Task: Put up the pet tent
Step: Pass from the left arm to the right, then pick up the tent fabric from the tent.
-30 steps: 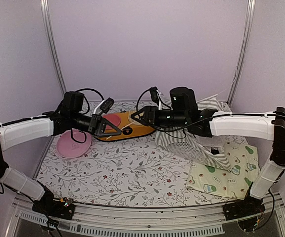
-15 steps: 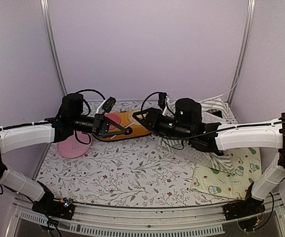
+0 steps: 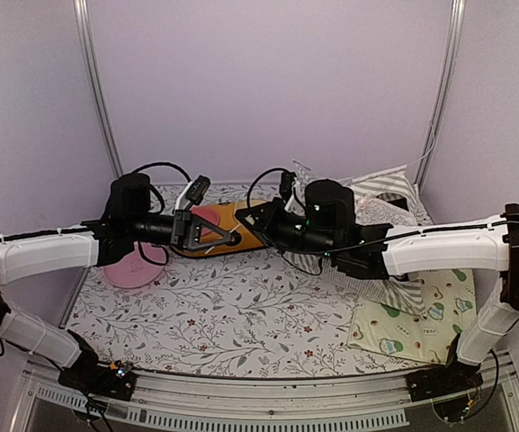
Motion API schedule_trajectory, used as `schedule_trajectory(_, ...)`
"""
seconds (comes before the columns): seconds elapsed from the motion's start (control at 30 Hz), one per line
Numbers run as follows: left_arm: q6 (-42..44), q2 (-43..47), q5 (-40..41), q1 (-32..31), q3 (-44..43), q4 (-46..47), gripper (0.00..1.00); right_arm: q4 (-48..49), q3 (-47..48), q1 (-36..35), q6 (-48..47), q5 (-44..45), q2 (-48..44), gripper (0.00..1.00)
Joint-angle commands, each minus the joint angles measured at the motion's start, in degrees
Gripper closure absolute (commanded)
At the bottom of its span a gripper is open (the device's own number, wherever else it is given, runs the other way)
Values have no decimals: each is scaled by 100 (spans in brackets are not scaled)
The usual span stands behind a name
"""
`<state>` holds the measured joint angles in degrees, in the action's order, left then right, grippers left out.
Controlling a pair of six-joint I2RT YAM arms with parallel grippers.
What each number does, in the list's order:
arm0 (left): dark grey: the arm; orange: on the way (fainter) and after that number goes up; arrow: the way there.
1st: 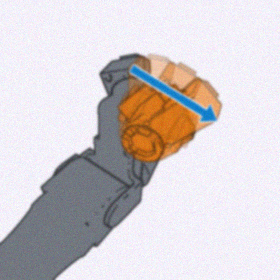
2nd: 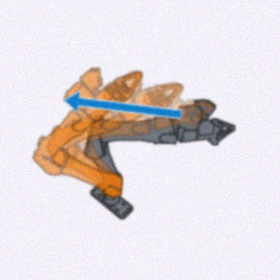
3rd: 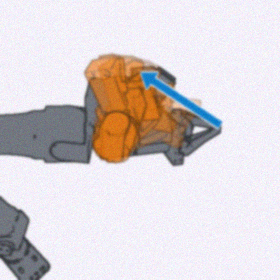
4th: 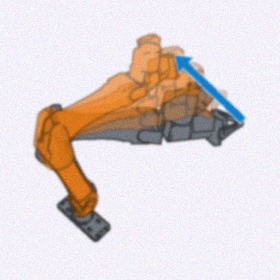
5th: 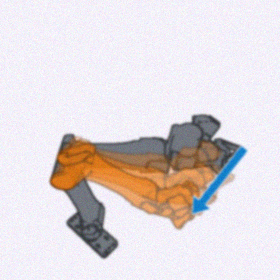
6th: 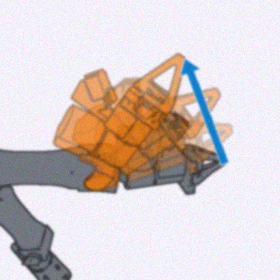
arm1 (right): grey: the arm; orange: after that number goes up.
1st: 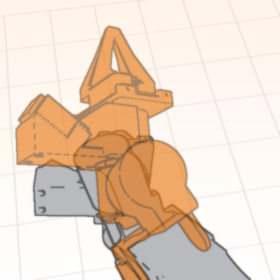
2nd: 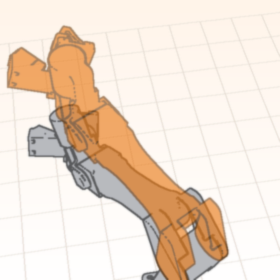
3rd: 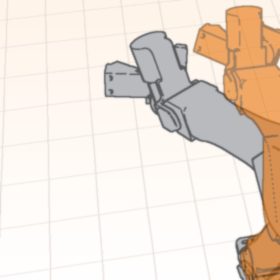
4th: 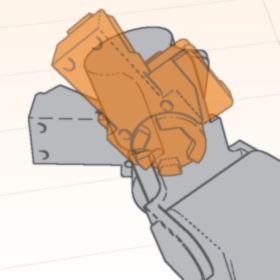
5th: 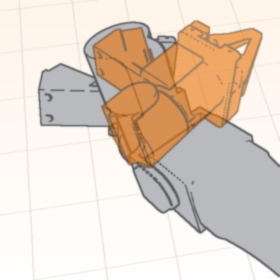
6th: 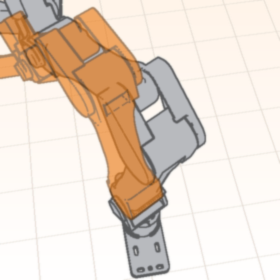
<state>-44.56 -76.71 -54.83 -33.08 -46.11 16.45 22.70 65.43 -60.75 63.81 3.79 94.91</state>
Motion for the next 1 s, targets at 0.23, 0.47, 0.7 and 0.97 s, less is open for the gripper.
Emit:
schedule_trajectory(0.23, 890, 1269, 1495, 368, 388, 436, 49, -1059, 1517, 260, -1350, -1055, 284, 100)
schedule_trajectory(0.47, 692, 1923, 1685, 1388, 1267, 1963, 43, -1700, 2162, 531, -2042, -2191, 280, 100)
schedule_trajectory(0.7, 1699, 1065, 2254, 787, 1386, 2720, 45, -2196, 2663, 738, -2596, -2577, 90, 100)
schedule_trajectory(0.97, 2820, -824, 3021, -41, 554, 3833, 49, -2559, 3095, 828, -2866, -3039, 36, 100)
